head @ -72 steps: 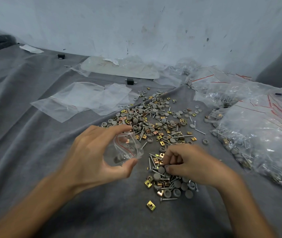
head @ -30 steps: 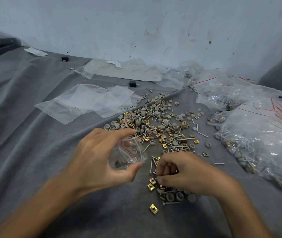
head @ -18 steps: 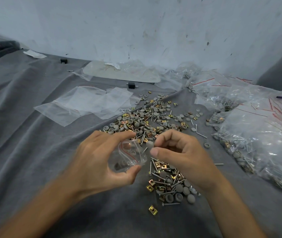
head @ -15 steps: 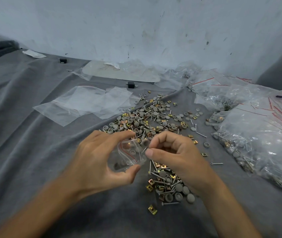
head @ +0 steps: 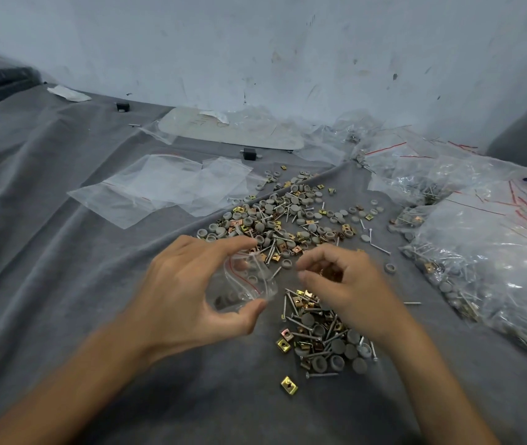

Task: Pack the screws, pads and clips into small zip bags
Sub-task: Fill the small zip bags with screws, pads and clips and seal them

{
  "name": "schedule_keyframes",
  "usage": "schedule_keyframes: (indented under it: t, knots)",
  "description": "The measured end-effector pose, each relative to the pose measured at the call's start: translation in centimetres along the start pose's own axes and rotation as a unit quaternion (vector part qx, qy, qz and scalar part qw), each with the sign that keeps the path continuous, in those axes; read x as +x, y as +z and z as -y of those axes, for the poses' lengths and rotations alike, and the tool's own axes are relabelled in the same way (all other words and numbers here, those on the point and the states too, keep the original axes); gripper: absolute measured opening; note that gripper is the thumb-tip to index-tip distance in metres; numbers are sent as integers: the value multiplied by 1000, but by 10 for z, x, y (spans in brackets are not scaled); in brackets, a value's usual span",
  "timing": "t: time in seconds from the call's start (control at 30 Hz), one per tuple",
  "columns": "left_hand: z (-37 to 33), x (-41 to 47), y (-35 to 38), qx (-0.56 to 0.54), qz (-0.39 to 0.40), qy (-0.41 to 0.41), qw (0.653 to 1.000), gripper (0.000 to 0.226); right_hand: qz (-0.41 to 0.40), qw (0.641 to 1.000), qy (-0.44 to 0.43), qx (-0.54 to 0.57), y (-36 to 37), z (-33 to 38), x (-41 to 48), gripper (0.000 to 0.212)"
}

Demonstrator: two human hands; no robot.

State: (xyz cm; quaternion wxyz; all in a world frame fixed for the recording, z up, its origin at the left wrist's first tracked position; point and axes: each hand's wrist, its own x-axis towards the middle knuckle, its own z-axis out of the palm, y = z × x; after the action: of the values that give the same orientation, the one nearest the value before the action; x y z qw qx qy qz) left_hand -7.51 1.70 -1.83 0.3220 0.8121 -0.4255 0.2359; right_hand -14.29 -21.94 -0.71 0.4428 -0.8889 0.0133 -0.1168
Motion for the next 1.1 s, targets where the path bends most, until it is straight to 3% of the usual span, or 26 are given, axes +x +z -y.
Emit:
schedule_keyframes:
  t: [0.13,0.2,0.4,0.63,0.77,0.83,0.93,1.1]
  knots:
    - [0,0,1,-5,-1,1,1000,65,52,967,-27,-249,25,-8,3,25]
    - [1,0,1,-2,-4,1,1000,64,59,945,-13,-320,32,-9,5,33]
    - [-1,0,-1,1,-2,-5,1000,65,21,947,-40,-318,43,-4,17,34]
    - [-2,0,-1,7,4,-17,1000,65,40,931,-53,-358,55,-2,30,26]
    - [0,1,-2,9,6,-13,1000,66,-26,968,-37,-245,38,-2,28,20]
    - [0,1,-2,9,5,-12,1000,67,-75,994,-43,-72,30,3,22,14]
    - [0,2,-1,7,-2,-9,1000,66,-23,985,-64,162,23,14,9,13]
    - [-1,2,0,7,-10,1,1000,65,46,984,-80,155,29,18,6,17]
